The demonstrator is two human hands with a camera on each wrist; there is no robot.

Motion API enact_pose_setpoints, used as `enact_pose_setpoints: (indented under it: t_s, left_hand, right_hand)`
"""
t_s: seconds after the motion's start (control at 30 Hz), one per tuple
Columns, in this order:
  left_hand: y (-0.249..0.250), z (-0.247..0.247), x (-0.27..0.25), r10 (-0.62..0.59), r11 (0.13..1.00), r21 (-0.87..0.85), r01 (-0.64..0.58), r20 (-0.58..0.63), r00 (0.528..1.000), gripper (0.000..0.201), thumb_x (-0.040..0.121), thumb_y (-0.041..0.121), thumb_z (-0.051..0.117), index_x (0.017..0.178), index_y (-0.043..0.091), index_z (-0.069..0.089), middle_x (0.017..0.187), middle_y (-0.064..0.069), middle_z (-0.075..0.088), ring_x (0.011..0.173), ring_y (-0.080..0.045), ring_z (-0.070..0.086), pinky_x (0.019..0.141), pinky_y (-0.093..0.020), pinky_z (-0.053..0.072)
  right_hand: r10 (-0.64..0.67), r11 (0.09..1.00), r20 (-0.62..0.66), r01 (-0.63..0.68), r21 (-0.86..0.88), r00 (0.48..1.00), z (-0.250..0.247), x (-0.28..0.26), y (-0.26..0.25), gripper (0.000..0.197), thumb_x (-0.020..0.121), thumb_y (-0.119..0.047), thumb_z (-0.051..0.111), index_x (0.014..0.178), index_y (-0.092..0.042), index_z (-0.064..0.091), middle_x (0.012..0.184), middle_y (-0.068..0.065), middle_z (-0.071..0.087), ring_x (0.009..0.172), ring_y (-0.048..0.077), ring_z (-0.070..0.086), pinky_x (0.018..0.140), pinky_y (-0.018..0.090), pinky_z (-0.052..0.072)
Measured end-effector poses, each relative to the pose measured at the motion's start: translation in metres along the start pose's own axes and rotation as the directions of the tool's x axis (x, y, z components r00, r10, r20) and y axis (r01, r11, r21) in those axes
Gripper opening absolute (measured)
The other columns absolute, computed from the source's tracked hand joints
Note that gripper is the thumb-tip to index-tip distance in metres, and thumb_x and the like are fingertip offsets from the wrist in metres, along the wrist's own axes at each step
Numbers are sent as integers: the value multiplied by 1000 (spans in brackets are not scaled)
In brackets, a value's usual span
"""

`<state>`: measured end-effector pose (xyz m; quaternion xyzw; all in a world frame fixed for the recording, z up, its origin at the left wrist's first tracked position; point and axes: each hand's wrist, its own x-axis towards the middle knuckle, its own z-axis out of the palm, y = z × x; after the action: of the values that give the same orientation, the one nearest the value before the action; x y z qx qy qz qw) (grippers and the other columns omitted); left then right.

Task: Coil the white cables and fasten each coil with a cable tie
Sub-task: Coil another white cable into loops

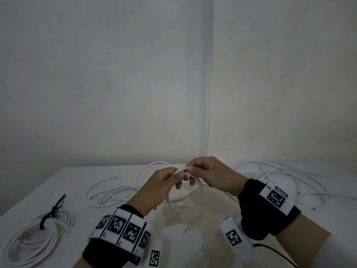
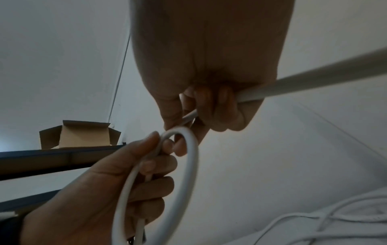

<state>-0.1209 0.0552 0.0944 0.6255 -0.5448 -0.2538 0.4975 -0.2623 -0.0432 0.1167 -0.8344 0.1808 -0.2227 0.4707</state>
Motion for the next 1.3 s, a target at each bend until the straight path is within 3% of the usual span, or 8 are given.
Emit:
enact_pose_setpoints:
  t_s: [0.2, 0.37, 0.53, 0.67, 0.8, 0.97, 1.13, 1.3]
  left_hand:
    - [2, -4, 3, 0, 996, 90, 0, -5, 1000, 30, 97, 27, 43, 85, 14, 67, 63, 8, 50, 52, -4, 39, 57, -18, 34]
    - [0, -3, 6, 102, 963, 249, -105, 23, 995, 35, 84, 51, 44, 93, 26, 67, 96, -6, 69, 90, -22, 61, 82, -36, 45]
    - [2, 6, 8, 33, 980, 200, -23, -43, 999, 24, 95, 21, 44, 78, 21, 61, 66, 6, 54, 55, -5, 44, 60, -21, 37]
    - [3, 7, 9, 46, 992, 117, -44, -14, 999, 19, 95, 17, 47, 88, 21, 64, 72, 9, 60, 55, 6, 49, 60, -8, 40]
    - [4, 5, 10, 66, 996, 66, -60, -82, 994, 20, 94, 12, 47, 88, 23, 62, 75, 9, 61, 55, 9, 51, 60, -4, 40]
    - [3, -3, 7, 36, 999, 41, -32, -100, 994, 21, 94, 9, 46, 93, 20, 63, 78, 6, 62, 57, 11, 52, 60, -3, 41]
    - [4, 5, 5, -8, 999, -52, 4, -82, 997, 26, 94, 7, 43, 96, 18, 66, 77, 4, 63, 56, 8, 51, 55, -9, 39]
    - [4, 4, 4, 26, 991, -129, -45, -147, 989, 26, 92, 3, 48, 93, 21, 67, 80, 6, 66, 65, 8, 56, 59, -6, 42]
  right_hand:
    - [79, 993, -53, -74, 89, 995, 1, -1, 4, 26, 97, -23, 42, 84, -14, 63, 64, 3, 61, 39, 2, 40, 40, 10, 29]
    - [23, 998, -41, -26, -54, 999, 2, -6, 6, 39, 99, -25, 38, 86, 2, 63, 67, 8, 63, 46, -3, 47, 48, 9, 36]
    - [31, 986, -67, -41, -159, 997, -4, -4, 17, 42, 97, -26, 44, 64, -12, 65, 72, 8, 69, 74, 19, 53, 78, 33, 42]
    - [128, 986, -25, -130, -106, 991, -5, -9, 13, 43, 99, -28, 36, 85, -4, 70, 82, 11, 70, 50, 1, 45, 52, 14, 35]
    - [167, 985, -91, -163, 57, 982, -8, -15, 21, 27, 98, -30, 39, 88, -15, 58, 71, 5, 65, 40, 8, 30, 43, 21, 24]
    - [16, 985, -203, -51, -167, 979, -17, -20, 31, 23, 95, -22, 48, 82, -20, 66, 57, -5, 55, 64, 16, 53, 63, 22, 36]
    - [16, 958, -153, -58, -279, 988, -16, -8, 23, 26, 94, -22, 49, 76, -22, 67, 86, 3, 70, 86, 19, 60, 81, 30, 42]
    - [97, 995, -60, -94, 41, 993, -11, -11, 10, 26, 98, -20, 42, 97, -7, 64, 78, 7, 67, 45, -8, 49, 48, 6, 36]
